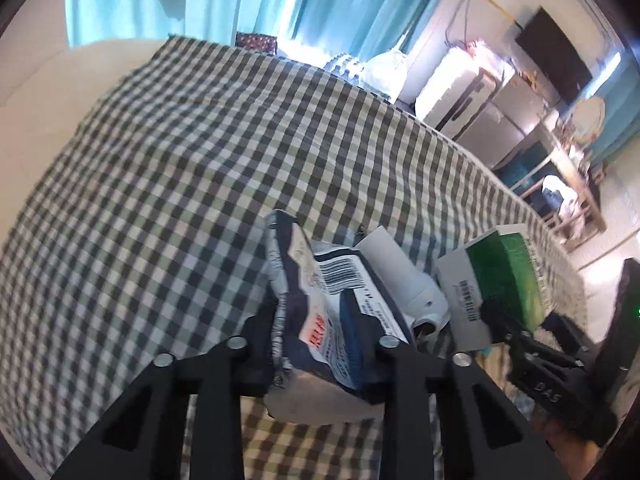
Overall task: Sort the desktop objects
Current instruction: 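Grasp the green cold-medicine box with the right tool while the left tool grasps the white snack bag, then carry the green box and snack bag over the cardboard box and open both tools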
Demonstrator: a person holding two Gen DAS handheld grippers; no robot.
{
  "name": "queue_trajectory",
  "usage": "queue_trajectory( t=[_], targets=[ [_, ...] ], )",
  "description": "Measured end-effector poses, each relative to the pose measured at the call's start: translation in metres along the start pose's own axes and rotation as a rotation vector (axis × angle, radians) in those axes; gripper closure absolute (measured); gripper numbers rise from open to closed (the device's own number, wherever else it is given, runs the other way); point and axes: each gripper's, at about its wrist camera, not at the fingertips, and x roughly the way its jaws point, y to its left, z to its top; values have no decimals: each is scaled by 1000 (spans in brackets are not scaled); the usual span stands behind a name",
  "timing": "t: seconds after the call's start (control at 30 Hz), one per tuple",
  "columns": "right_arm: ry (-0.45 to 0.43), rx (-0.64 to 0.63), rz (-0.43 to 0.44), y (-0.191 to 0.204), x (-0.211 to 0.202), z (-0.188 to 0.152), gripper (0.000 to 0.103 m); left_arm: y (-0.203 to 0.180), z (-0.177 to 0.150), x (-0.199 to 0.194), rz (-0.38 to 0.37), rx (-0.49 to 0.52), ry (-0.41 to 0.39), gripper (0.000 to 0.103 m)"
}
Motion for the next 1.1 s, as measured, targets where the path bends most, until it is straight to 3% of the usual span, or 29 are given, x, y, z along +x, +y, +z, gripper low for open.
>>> queue_trajectory(
  t=[0.17,0.27,0.4,0.63,0.87,1.1],
  targets=[
    [-9,61,35,1,-27,-33,24,-8,-11,-25,33,91,-37,84],
    [-12,89,62,3,-49,-49,24,-8,-21,-47,40,96,-53,84],
    [-45,90,65,12,-87,-64,24,-6,-38,-82,20,74,-72,84],
    [-138,82,66,30,-172,-76,24,-22,-68,-144,3,138,-140,84],
    [-227,91,62,41,-247,-92,24,-55,-92,-205,-37,210,-202,84],
    [-276,126,42,31,-295,-113,24,-96,-107,-250,-86,271,-278,84]
  ],
)
